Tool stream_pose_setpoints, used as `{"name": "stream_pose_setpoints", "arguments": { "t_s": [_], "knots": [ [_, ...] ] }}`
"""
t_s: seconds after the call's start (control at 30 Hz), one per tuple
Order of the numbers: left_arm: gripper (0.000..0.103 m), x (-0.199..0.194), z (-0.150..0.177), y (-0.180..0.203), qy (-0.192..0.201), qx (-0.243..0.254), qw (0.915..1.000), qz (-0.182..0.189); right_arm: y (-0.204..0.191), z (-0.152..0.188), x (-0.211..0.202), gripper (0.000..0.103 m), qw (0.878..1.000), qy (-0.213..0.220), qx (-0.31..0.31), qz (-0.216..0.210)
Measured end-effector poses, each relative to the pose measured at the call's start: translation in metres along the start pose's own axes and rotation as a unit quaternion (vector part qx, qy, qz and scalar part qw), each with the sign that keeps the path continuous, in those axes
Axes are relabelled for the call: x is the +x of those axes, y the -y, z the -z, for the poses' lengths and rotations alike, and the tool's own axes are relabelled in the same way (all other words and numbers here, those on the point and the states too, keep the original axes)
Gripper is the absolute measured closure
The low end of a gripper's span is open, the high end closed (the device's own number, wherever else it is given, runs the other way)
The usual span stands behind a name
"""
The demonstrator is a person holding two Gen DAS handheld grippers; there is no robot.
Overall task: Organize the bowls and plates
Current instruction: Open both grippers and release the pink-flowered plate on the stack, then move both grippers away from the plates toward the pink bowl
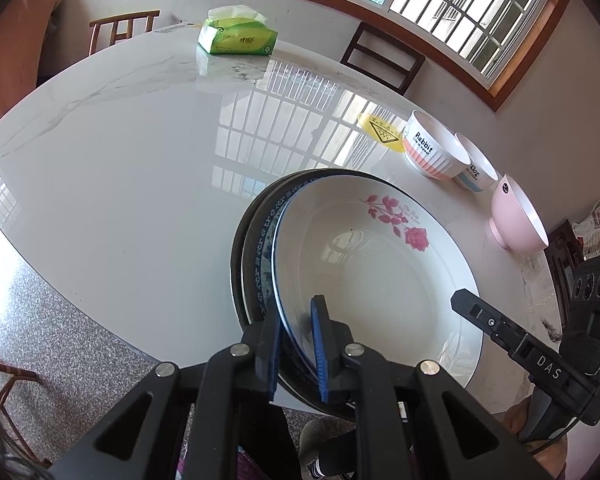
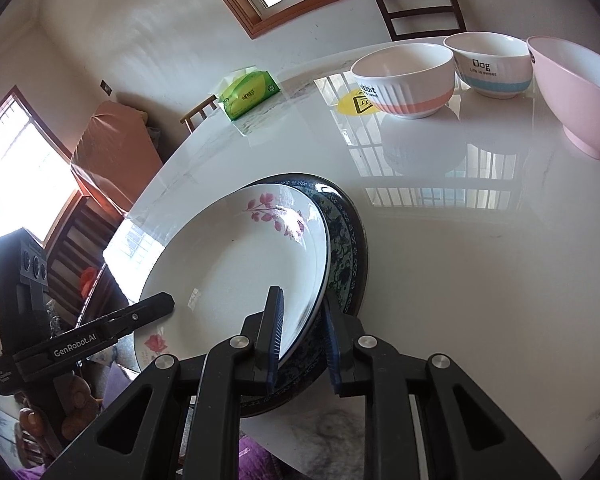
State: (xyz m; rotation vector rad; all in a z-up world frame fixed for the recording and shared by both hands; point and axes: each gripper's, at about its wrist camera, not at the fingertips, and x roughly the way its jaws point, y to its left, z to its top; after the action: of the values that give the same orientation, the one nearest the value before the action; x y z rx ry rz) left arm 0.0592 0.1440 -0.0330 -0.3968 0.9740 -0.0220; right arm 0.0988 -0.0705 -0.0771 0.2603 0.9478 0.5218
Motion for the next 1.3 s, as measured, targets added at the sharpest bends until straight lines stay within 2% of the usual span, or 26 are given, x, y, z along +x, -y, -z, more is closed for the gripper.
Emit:
{"name": "stream_pose_setpoints", "arguments": {
  "t_s": [0.2, 0.27, 0.43, 0.63, 0.8, 1.03, 1.13, 1.17, 1.23, 1.3],
  "knots": [
    [0.087, -0.002, 0.002, 0.004, 0.012, 0.015, 0.9996, -0.021, 0.002, 0.001, -0.001, 0.083, 1.0, 0.01, 0.0, -0.001],
    [0.087, -0.007, 0.002, 0.007, 0.03, 0.028, 0.9981, -0.045, 0.001, 0.001, -0.004, 0.083, 1.0, 0.019, -0.005, 0.008],
    [0.087, -0.028, 0.001, 0.017, 0.084, 0.06, 0.9921, -0.07, -0.006, -0.005, -0.023, 0.083, 0.997, 0.063, -0.034, 0.021],
    [0.087, -0.036, 0.003, 0.031, 0.095, 0.084, 0.9893, -0.073, 0.009, -0.004, -0.04, 0.078, 0.995, 0.095, -0.016, 0.014],
    [0.087, -0.038, 0.008, 0.042, 0.096, 0.096, 0.9881, -0.072, 0.045, -0.002, -0.051, 0.078, 0.993, 0.107, 0.019, 0.043],
    [0.087, -0.034, 0.015, 0.069, 0.091, 0.128, 0.9857, -0.061, 0.121, 0.004, -0.074, 0.07, 0.981, 0.126, 0.073, 0.125],
    [0.087, -0.025, 0.018, 0.084, 0.069, 0.137, 0.9875, -0.036, 0.156, 0.007, -0.086, 0.068, 0.978, 0.13, 0.125, 0.11],
    [0.087, -0.021, 0.02, 0.089, 0.059, 0.142, 0.9877, -0.027, 0.163, 0.007, -0.091, 0.066, 0.976, 0.132, 0.132, 0.114],
    [0.086, -0.015, 0.024, 0.103, 0.044, 0.153, 0.987, -0.017, 0.174, 0.006, -0.097, 0.054, 0.974, 0.135, 0.14, 0.115],
    [0.08, -0.011, 0.028, 0.12, 0.029, 0.175, 0.9841, -0.01, 0.188, 0.008, -0.102, 0.052, 0.971, 0.143, 0.168, 0.096]
  ]
}}
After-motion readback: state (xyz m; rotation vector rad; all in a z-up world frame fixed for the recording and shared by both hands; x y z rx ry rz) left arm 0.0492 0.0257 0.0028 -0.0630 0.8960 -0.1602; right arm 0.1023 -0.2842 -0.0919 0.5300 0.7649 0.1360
